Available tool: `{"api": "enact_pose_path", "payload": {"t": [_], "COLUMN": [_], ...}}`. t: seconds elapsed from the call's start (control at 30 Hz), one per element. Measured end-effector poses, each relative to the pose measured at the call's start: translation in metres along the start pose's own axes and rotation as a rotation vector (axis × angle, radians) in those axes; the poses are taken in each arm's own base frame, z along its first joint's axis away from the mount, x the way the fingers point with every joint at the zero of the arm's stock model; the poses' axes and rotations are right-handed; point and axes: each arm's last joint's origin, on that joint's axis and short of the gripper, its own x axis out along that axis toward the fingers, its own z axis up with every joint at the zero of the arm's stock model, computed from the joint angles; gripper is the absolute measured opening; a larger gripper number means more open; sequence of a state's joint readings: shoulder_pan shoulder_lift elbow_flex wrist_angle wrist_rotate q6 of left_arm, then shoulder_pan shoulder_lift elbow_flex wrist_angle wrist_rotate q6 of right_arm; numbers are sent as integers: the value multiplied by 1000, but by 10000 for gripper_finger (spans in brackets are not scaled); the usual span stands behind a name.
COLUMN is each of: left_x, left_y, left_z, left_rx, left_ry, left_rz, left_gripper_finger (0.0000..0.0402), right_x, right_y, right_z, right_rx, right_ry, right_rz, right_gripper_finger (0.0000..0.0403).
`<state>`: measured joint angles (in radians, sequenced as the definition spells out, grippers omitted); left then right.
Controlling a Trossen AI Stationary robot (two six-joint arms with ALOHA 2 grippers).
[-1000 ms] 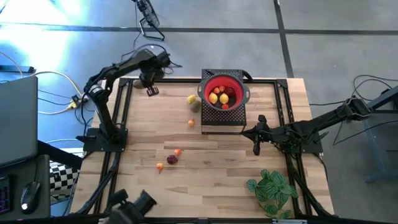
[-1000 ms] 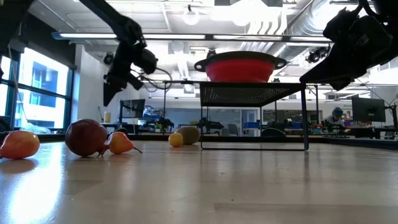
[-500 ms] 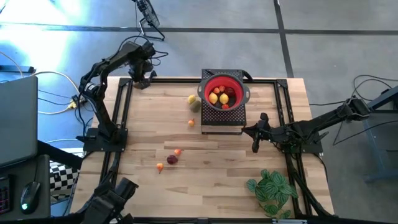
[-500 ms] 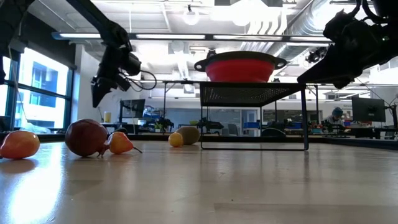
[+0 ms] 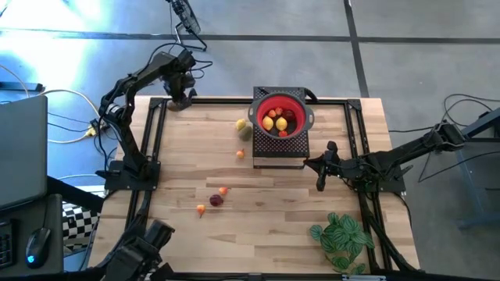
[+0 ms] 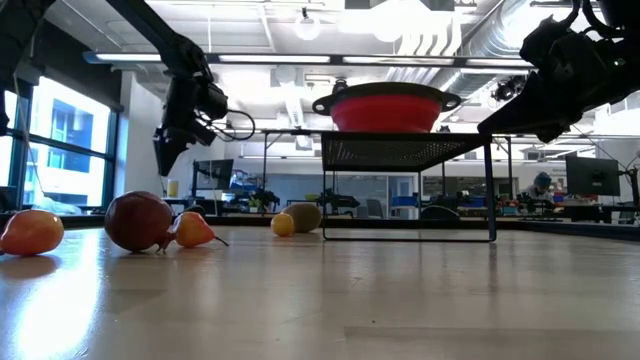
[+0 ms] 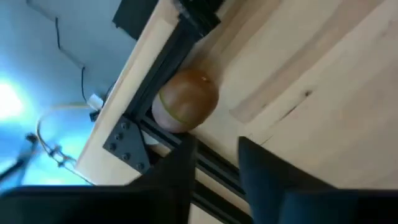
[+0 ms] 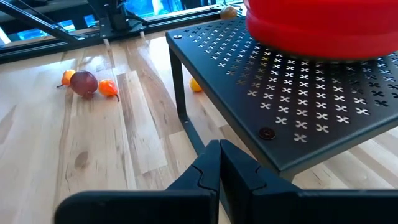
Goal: Pick & Place Fruit
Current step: Put the left brown kiwi into the red strainer bowl on the shelf
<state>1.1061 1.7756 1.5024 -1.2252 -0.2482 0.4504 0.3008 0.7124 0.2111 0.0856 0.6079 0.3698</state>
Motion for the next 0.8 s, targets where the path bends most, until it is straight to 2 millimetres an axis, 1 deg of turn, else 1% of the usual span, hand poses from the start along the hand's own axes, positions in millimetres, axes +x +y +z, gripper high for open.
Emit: {"api": "enact_pose_path", "payload": {"t": [0.07,0.13,0.2,0.3,0.37,0.43,0.53,0.67,0.8], "left_x": [1,6,12,25,32,35,40,39,40], "left_y": [2,8,17,28,32,31,35,40,44], "left_z": [2,8,9,10,8,9,7,10,10], "left_rx": [-110,-296,-489,-681,-737,-763,-835,-947,-1031], "left_ry": [-3,-36,-60,-67,-43,-25,-7,-59,-90], "left_rz": [41,103,110,77,50,50,82,107,135], "left_gripper_finger": [155,194,225,250,252,242,213,156,92], "right_x": [0,0,0,0,0,0,0,0,0], "right_y": [0,0,0,0,0,0,0,0,0], "right_z": [0,0,0,0,0,0,0,0,0], "right_rx": [0,0,0,0,0,-1,-10,-17,-27], "right_ry": [0,0,0,-1,-1,-1,-1,2,5], "right_rz": [-1,0,-1,-4,-3,-4,-3,1,6], "right_gripper_finger": [2,2,2,2,2,2,2,2,2]}}
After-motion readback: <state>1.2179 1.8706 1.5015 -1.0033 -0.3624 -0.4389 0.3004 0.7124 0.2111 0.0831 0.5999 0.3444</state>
